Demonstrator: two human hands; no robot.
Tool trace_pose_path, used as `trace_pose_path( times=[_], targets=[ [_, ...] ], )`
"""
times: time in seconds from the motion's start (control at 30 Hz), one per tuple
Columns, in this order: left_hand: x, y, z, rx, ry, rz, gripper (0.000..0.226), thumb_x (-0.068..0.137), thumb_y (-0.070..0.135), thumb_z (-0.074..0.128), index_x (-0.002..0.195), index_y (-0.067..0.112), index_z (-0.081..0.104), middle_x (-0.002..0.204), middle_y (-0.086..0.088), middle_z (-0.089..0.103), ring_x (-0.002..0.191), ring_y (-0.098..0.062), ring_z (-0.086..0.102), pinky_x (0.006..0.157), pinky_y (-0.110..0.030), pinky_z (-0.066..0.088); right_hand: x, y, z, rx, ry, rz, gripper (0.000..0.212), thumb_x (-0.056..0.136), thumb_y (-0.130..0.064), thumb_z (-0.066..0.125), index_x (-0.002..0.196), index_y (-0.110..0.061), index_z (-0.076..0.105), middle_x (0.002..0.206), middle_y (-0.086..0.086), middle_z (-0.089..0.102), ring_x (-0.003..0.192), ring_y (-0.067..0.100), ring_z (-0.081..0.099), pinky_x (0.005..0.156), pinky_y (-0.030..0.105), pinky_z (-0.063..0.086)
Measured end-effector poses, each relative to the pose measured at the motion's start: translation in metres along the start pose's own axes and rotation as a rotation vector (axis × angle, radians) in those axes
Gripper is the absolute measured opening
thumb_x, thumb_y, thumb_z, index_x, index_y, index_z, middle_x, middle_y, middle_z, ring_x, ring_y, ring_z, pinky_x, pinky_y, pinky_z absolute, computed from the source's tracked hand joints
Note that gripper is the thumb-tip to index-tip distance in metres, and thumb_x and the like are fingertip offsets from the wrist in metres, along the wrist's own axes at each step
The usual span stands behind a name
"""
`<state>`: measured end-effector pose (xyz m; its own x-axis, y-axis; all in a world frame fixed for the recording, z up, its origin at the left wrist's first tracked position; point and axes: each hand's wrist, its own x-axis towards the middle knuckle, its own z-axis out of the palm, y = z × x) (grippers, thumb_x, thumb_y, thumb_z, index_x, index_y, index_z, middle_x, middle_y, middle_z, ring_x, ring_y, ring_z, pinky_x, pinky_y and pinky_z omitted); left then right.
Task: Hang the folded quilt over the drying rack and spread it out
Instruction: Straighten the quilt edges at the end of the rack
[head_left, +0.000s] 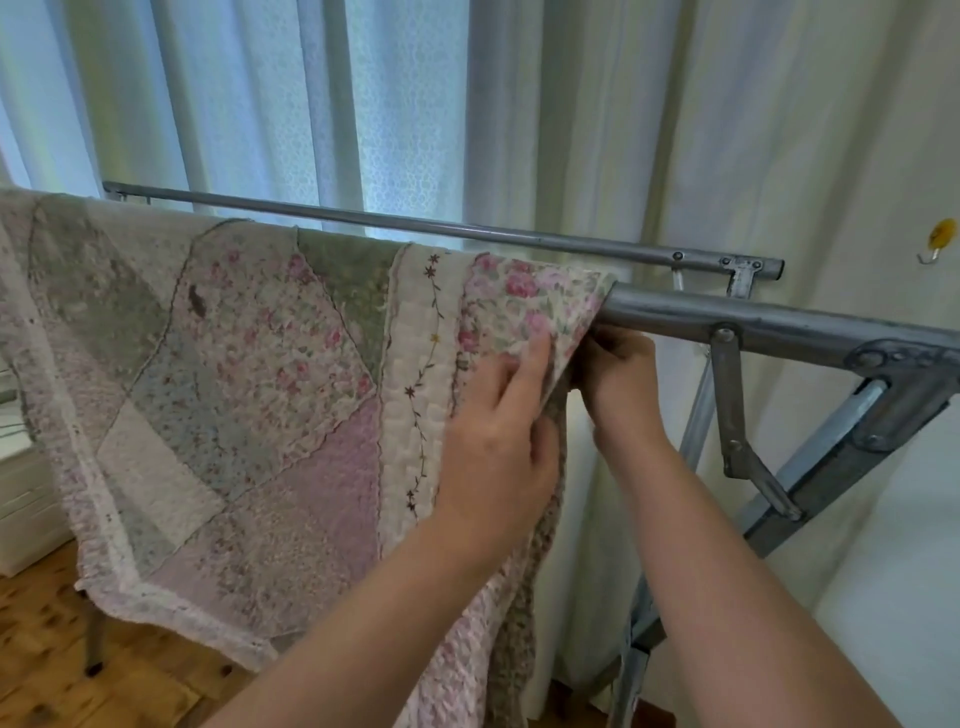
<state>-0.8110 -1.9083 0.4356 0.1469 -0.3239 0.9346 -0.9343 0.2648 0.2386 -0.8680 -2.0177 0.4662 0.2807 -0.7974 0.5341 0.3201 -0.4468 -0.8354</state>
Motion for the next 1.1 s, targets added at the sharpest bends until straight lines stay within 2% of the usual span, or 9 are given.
trace_pose_path(
  times=[0.17, 0.33, 0.5, 0.6, 0.73, 0.83, 0.93, 1.03, 1.1],
  targets=[
    [-0.008, -0.02, 0.015, -0.077, -0.124, -0.159, 0.05, 0.081, 0.005, 0.056, 0.129, 0.002, 0.045, 0.097, -0.017, 0.056, 0.075, -0.023, 0.053, 0.06, -0.029, 0.045, -0.019, 0.014, -0.004, -0.001, -0.209, 0.027, 0.022, 0.089, -0.024, 0.055, 0.076, -0.029, 0.071, 0.07, -0.008, 0.071, 0.066, 0.009, 0.065, 0.055, 0.024, 0.052],
    [-0.035, -0.036, 0.025, 0.261, -0.426, -0.348, 0.018, 0.082, 0.03, 0.054, 0.087, 0.016, 0.044, 0.077, -0.006, 0.059, 0.065, -0.03, 0.058, 0.05, -0.029, 0.034, -0.021, 0.025, -0.017, -0.097, -0.266, 0.1, 0.018, 0.078, -0.035, 0.06, 0.069, -0.024, 0.072, 0.061, 0.005, 0.067, 0.055, 0.022, 0.058, 0.05, 0.027, 0.045],
    [-0.054, -0.039, 0.019, 0.303, -0.497, -0.293, 0.036, 0.08, 0.036, 0.038, 0.051, 0.02, 0.024, 0.048, 0.003, 0.031, 0.044, -0.021, 0.037, 0.041, -0.025, 0.022, -0.016, 0.034, -0.02, -0.38, -0.157, 0.03, 0.023, 0.086, -0.023, 0.061, 0.069, -0.01, 0.068, 0.07, 0.011, 0.07, 0.062, 0.015, 0.06, 0.055, 0.034, 0.047],
    [-0.064, -0.032, 0.012, 0.125, -0.312, -0.189, 0.028, 0.072, 0.027, 0.041, 0.049, 0.02, 0.025, 0.044, 0.007, 0.022, 0.035, -0.013, 0.021, 0.039, -0.015, 0.01, -0.019, 0.034, -0.021, -0.39, -0.167, 0.033, 0.025, 0.087, -0.017, 0.06, 0.069, -0.002, 0.067, 0.067, 0.017, 0.068, 0.058, 0.014, 0.056, 0.052, 0.037, 0.044],
    [-0.065, -0.033, 0.023, 0.157, -0.316, -0.218, 0.033, 0.072, 0.029, 0.04, 0.044, 0.011, 0.041, 0.037, -0.006, 0.043, 0.028, -0.021, 0.039, 0.038, -0.016, 0.021, -0.033, 0.03, -0.014, -0.354, -0.343, 0.081, 0.025, 0.084, 0.003, 0.053, 0.064, -0.004, 0.066, 0.059, 0.01, 0.065, 0.051, 0.013, 0.053, 0.05, 0.028, 0.043],
    [-0.06, -0.032, 0.027, 0.177, -0.282, -0.221, 0.035, 0.071, 0.034, 0.041, 0.043, 0.013, 0.041, 0.039, -0.005, 0.047, 0.03, -0.023, 0.044, 0.037, -0.018, 0.022, -0.034, 0.026, -0.017, -0.337, -0.371, 0.07, 0.018, 0.087, 0.0, 0.051, 0.076, 0.008, 0.064, 0.071, 0.028, 0.063, 0.055, 0.016, 0.053, 0.05, 0.029, 0.043],
    [-0.073, -0.033, 0.023, 0.099, -0.229, -0.324, 0.031, 0.069, 0.042, 0.051, 0.056, 0.013, 0.051, 0.058, 0.0, 0.053, 0.044, -0.018, 0.048, 0.04, -0.02, 0.029, -0.035, 0.03, -0.024, -0.376, -0.424, 0.127, 0.017, 0.086, -0.007, 0.056, 0.075, -0.006, 0.069, 0.072, 0.018, 0.068, 0.061, 0.015, 0.057, 0.055, 0.031, 0.047],
    [-0.091, -0.041, 0.023, 0.204, -0.378, -0.464, 0.025, 0.075, 0.04, 0.058, 0.068, 0.018, 0.047, 0.069, 0.003, 0.05, 0.055, -0.017, 0.045, 0.046, -0.025, 0.031, -0.041, 0.043, -0.031, -0.61, -0.494, 0.194, 0.023, 0.078, -0.008, 0.059, 0.059, -0.022, 0.063, 0.056, -0.01, 0.062, 0.053, 0.003, 0.055, 0.053, 0.026, 0.044],
    [-0.102, -0.046, 0.025, 0.336, -0.561, -0.517, 0.035, 0.084, 0.037, 0.052, 0.057, 0.021, 0.035, 0.058, 0.006, 0.041, 0.052, -0.015, 0.041, 0.043, -0.026, 0.028, -0.044, 0.054, -0.035, -0.729, -0.487, 0.207, 0.031, 0.079, -0.009, 0.058, 0.049, -0.019, 0.054, 0.048, -0.004, 0.054, 0.049, 0.01, 0.051, 0.052, 0.028, 0.04]
  ],
)
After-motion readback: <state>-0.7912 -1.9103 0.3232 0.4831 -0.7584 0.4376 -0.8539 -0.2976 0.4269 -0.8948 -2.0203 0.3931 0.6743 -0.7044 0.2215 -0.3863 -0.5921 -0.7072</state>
